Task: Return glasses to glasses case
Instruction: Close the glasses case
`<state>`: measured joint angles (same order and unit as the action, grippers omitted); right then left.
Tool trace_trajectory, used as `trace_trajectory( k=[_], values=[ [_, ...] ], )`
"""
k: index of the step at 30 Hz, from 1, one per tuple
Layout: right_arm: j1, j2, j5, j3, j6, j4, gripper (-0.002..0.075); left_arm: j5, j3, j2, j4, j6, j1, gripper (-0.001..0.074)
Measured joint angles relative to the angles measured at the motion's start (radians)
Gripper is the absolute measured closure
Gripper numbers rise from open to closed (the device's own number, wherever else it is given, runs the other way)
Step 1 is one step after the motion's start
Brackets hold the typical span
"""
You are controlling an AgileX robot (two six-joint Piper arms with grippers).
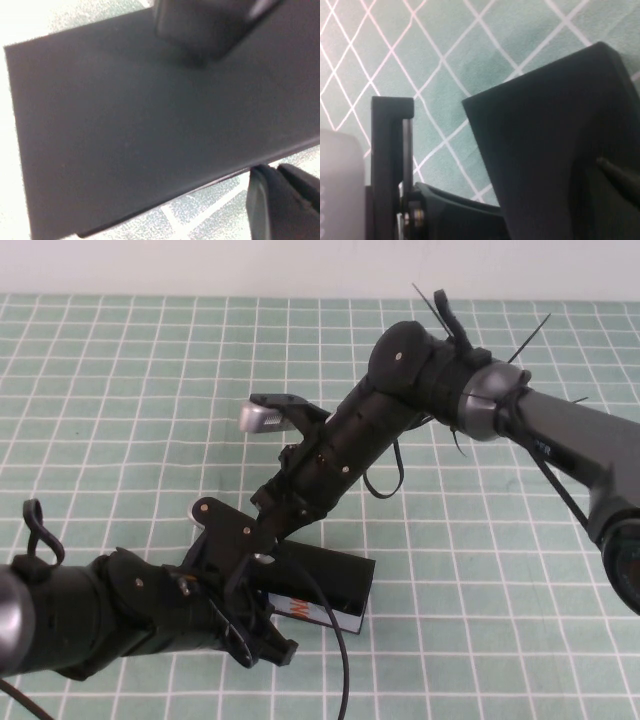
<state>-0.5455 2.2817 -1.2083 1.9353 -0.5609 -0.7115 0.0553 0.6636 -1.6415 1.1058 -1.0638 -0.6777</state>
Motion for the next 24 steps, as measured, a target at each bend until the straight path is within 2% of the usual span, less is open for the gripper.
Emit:
trace_trajectory(
  k=[8, 15, 24],
  values=[
    [-0.008, -0.002, 0.000, -0.014, 0.012, 0.046, 0.0737, 0.010, 0.000, 0.000, -0.002, -0.010, 0.000, 0.0737],
    [-0.008, -0.012, 0.004, -0.061, 0.007, 0.034, 0.0737, 0.085, 0.000, 0.006, -0.017, -0.058, 0.000, 0.0737],
    [0.006, -0.115, 0.009, -0.021, -0.026, 0.088, 0.0737, 0.155, 0.000, 0.191, -0.025, -0.083, 0.000, 0.0737]
  ],
)
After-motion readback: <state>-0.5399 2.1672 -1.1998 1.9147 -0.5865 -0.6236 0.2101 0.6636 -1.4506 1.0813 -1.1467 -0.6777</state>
